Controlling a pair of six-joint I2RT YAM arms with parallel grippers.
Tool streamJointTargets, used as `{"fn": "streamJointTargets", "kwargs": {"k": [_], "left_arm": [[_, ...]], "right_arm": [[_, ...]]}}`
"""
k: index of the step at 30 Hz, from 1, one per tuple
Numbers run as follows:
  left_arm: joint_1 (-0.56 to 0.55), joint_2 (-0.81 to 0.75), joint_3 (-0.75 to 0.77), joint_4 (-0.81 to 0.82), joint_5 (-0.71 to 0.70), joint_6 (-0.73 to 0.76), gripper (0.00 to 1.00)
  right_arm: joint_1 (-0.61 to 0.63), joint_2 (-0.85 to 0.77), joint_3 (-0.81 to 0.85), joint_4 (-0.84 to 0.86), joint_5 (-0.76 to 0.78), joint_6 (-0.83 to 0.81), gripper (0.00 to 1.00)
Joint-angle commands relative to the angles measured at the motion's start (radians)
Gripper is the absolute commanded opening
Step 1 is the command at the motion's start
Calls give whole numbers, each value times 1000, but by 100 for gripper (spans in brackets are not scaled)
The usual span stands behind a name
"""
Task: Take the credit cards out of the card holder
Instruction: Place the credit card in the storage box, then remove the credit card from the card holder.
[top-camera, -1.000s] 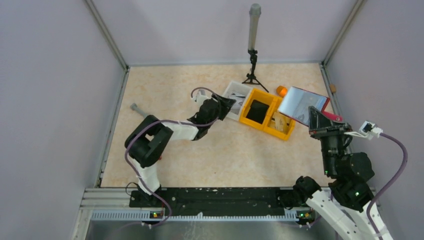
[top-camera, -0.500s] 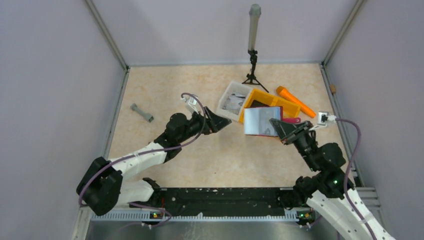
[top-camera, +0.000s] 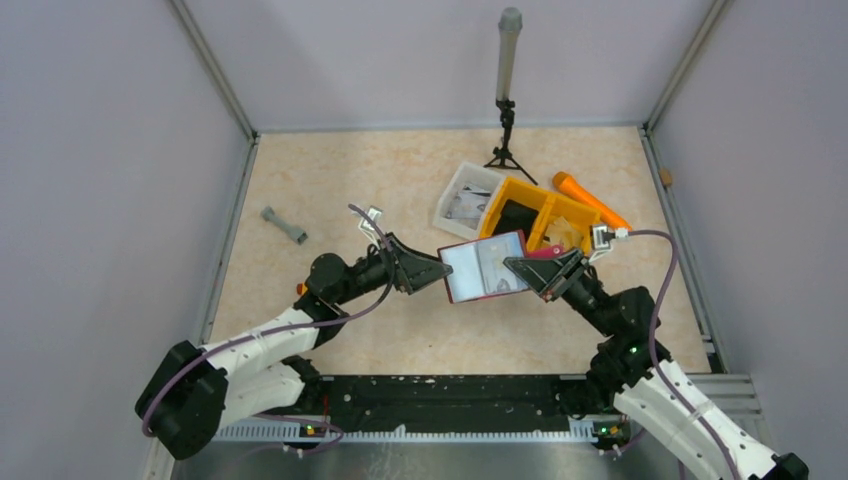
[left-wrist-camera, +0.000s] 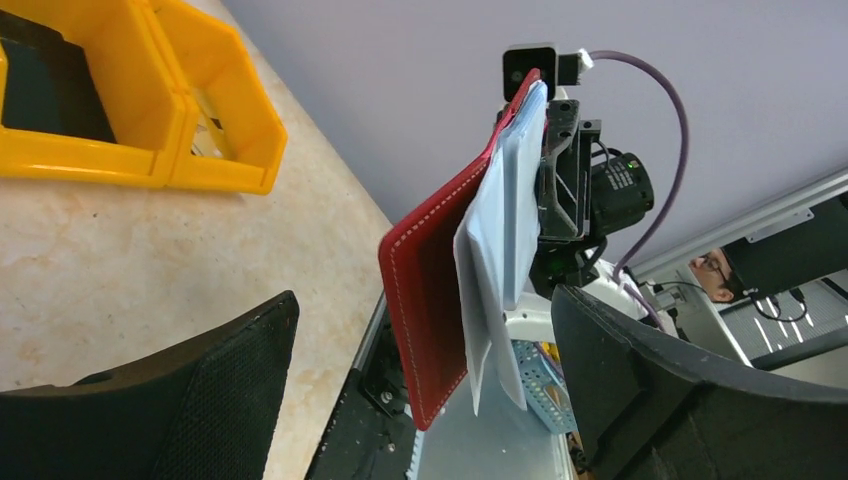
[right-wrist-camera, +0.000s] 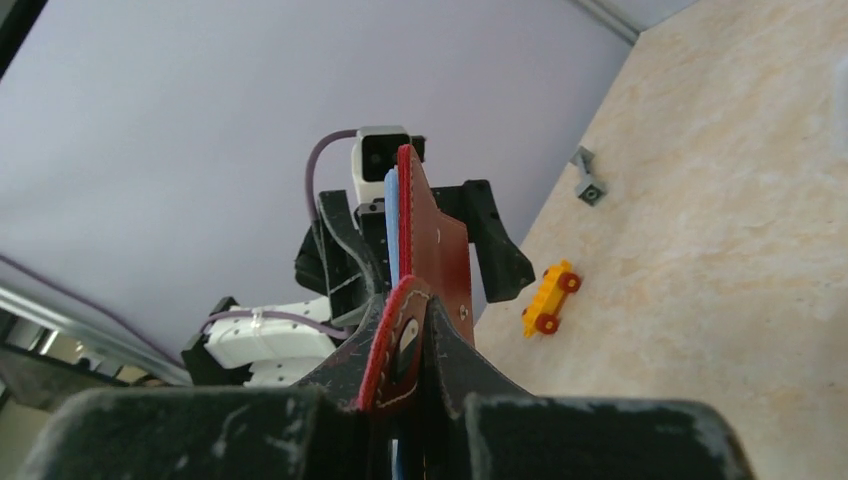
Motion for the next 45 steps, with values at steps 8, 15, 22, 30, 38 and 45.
{"fn": "streamJointTargets", "kwargs": {"k": [8, 15, 22, 30, 38, 45], "left_arm": [[7, 103, 16, 236, 134, -81, 74], [15, 70, -18, 212, 105, -59, 2], [42, -47, -31, 46, 38, -41, 0], [41, -90, -14, -3, 63, -44, 0], [41, -80, 0, 1, 93, -51, 0], [41, -61, 12, -32, 102, -34, 0]], "right_arm": [[-4, 120, -19, 259, -75, 107, 0], [-4, 125, -46, 237, -67, 106, 8], [-4, 43, -55, 118, -18, 58, 51], [-4, 17, -52, 45, -17, 37, 33], [-4, 87, -4, 46, -76, -1, 6], [-4, 66, -7, 50, -69, 2, 0]]}}
